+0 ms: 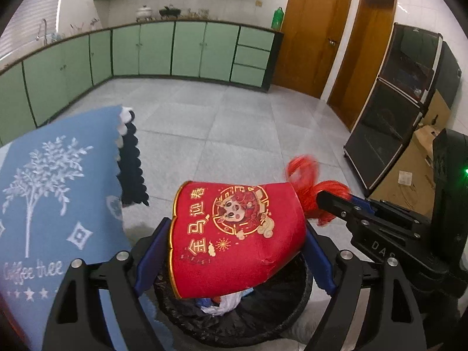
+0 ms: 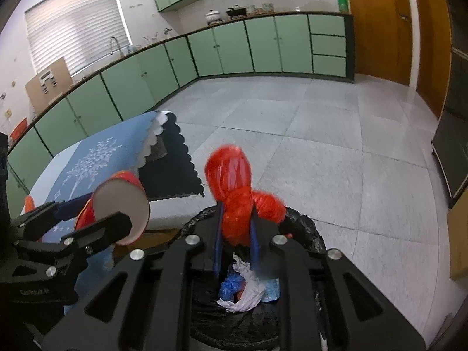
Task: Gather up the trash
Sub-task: 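Carry the red cup in the left gripper while the right carries the red bag over the bin, then open both grippers over the black bin to drop the cup and bag, then grasp the dark red cloth with the left gripper while the right grasps the orange mesh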
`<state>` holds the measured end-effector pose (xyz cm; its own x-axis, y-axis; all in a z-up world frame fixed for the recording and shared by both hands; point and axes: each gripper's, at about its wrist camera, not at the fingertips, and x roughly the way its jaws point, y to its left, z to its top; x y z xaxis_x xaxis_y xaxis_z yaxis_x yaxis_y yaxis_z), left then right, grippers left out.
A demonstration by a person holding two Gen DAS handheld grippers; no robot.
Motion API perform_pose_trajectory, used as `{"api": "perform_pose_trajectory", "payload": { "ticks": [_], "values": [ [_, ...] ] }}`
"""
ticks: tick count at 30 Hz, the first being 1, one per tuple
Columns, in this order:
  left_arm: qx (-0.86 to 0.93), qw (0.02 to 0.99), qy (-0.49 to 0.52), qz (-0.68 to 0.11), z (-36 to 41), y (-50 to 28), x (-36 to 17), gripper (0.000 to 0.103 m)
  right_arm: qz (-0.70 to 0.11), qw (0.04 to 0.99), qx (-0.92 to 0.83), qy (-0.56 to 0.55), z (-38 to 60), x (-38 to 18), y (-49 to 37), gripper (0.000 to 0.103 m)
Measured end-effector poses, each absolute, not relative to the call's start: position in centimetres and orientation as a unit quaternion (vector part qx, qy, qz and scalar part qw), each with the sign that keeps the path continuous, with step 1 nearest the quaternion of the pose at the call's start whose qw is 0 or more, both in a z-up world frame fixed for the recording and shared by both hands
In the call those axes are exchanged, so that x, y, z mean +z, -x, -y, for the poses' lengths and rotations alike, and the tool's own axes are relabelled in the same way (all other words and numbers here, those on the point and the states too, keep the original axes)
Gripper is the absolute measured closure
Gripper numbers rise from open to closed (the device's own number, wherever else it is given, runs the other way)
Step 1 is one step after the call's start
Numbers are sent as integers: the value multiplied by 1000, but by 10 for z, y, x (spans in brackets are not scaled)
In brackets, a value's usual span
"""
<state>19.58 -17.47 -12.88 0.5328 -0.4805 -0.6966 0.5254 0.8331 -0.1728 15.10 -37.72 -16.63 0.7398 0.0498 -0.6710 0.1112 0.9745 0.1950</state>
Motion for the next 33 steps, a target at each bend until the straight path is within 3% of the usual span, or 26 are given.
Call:
{"api": "perform_pose_trajectory", "payload": {
  "ticks": [5,7,10,21,33],
  "values": [
    [-297,868,-20,-398,173,-199,-131,19,-361,925,-34,-114,384,-169,-149,60],
    [-303,866,-11,-398,170,-199,-130,19,-357,926,-44,-114,385,-169,-146,46],
    [-306,867,-7,-392,171,-198,-127,19,-351,928,-51,-113,388,-167,-141,41],
    [-285,887,-2,-363,149,-187,-101,19,-337,933,-50,-114,379,-153,-131,35],
    [-182,925,11,-334,49,-160,-69,19,-312,945,28,-92,295,-116,-131,26]
  ]
}}
